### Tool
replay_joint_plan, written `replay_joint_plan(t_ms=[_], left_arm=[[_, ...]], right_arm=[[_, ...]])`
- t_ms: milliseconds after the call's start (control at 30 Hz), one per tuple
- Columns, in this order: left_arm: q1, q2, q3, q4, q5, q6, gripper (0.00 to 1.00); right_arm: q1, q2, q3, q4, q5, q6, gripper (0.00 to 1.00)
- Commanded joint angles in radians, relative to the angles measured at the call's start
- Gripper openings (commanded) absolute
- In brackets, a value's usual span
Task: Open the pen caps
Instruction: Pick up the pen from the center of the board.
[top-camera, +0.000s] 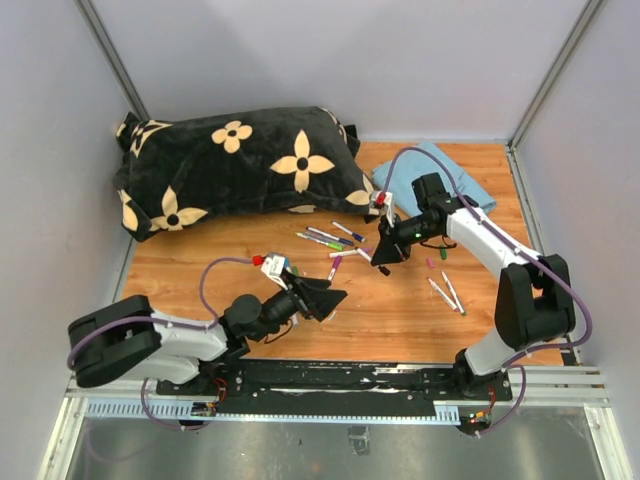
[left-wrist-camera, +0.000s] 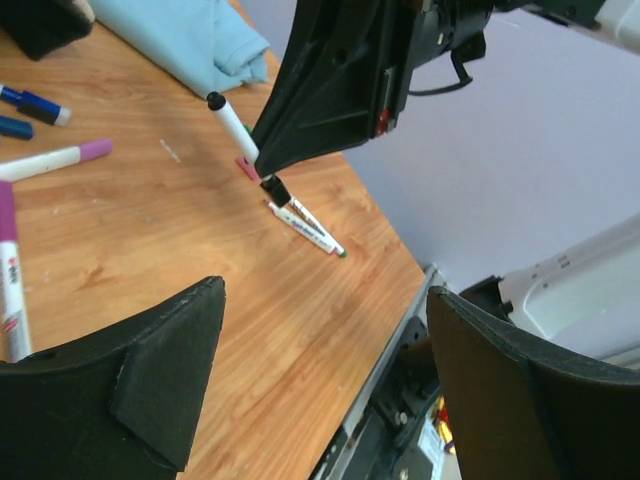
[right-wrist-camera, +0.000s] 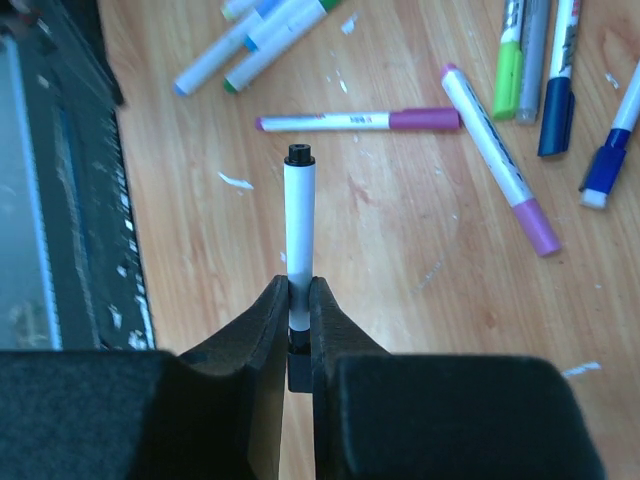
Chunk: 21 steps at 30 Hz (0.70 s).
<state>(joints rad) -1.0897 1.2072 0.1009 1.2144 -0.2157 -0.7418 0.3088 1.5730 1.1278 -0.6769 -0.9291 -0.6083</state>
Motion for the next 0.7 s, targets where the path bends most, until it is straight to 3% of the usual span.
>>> replay_joint_plan(t_ms=[0,300,467,667], left_arm=[[0.003,0.134,0.124,0.091,-0.050,-0.031,0.85],[0.003,0.374,0.319,0.106,-0.102,-0.055,0.85],[0.001,0.453,0.416,0.082,-0.114,-0.063,0.84],[-0.003,0.518,0.479,0.092,-0.084,-0.071,0.72]], right_arm=[[-0.063,-0.047,-0.044,0.099,-0.219,0.182,0.01],[-0.116,-0.146,-0.166,0.401,-0.380,0.501,0.01],[-0.124,-0.153,-0.195,0.481,-0.402,0.578,0.01],[-0.128,-0.153,-0.200,0.501,-0.417,0.599,0.01]])
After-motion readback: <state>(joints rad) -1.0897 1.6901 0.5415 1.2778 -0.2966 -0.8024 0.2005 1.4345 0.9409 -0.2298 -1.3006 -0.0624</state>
